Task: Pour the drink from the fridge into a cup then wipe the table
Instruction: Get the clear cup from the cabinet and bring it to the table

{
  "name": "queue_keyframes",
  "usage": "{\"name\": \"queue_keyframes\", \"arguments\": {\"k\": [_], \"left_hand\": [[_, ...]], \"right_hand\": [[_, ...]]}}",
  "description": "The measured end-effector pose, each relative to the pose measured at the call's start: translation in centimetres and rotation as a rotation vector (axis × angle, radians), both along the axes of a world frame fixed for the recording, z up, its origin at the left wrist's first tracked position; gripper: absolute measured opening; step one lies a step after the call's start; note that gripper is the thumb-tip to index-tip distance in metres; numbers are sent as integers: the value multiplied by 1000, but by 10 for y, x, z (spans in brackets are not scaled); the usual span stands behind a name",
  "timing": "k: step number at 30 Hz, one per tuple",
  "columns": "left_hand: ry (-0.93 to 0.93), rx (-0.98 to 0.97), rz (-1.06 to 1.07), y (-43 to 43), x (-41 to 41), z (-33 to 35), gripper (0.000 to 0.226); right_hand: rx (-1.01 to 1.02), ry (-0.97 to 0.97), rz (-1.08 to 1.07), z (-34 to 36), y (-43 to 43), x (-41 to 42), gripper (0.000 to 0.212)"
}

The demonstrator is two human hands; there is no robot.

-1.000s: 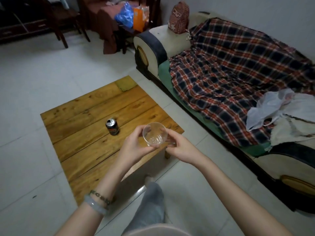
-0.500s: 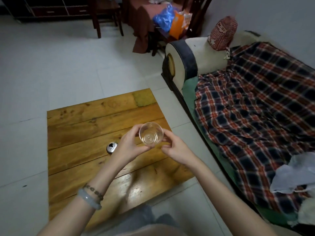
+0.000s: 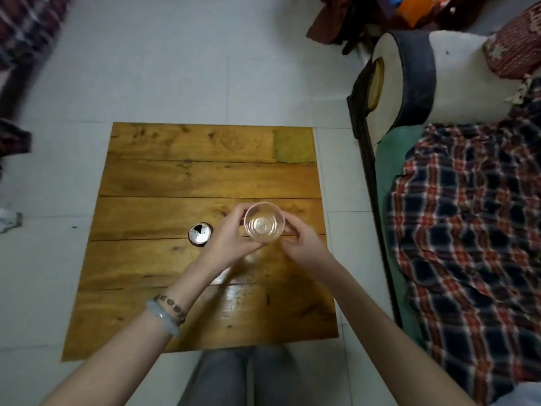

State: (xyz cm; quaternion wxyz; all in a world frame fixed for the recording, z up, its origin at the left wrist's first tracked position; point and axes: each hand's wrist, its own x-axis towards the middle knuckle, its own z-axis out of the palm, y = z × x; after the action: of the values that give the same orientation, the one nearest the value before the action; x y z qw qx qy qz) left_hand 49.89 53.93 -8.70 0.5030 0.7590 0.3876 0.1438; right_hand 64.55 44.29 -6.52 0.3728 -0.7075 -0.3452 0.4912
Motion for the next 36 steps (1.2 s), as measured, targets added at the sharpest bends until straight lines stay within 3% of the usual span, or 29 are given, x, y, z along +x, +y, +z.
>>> {"name": "queue_keyframes", "arguments": {"k": [9,17,30,36], "left_hand": [[78,-117,170,-3,13,-116,64],[109,-164,233,-5,16,-196,63],[85,-142,230,-1,21,-223,62],[199,-105,195,-5,7,-217,94]], "right_hand": [[31,-23,140,-122,24,20,48],[-64,-42,77,-201,26,15,59],[-54,-51,40,-234,29,20,54],[-67,-121,105,-220,25,28,64]]}}
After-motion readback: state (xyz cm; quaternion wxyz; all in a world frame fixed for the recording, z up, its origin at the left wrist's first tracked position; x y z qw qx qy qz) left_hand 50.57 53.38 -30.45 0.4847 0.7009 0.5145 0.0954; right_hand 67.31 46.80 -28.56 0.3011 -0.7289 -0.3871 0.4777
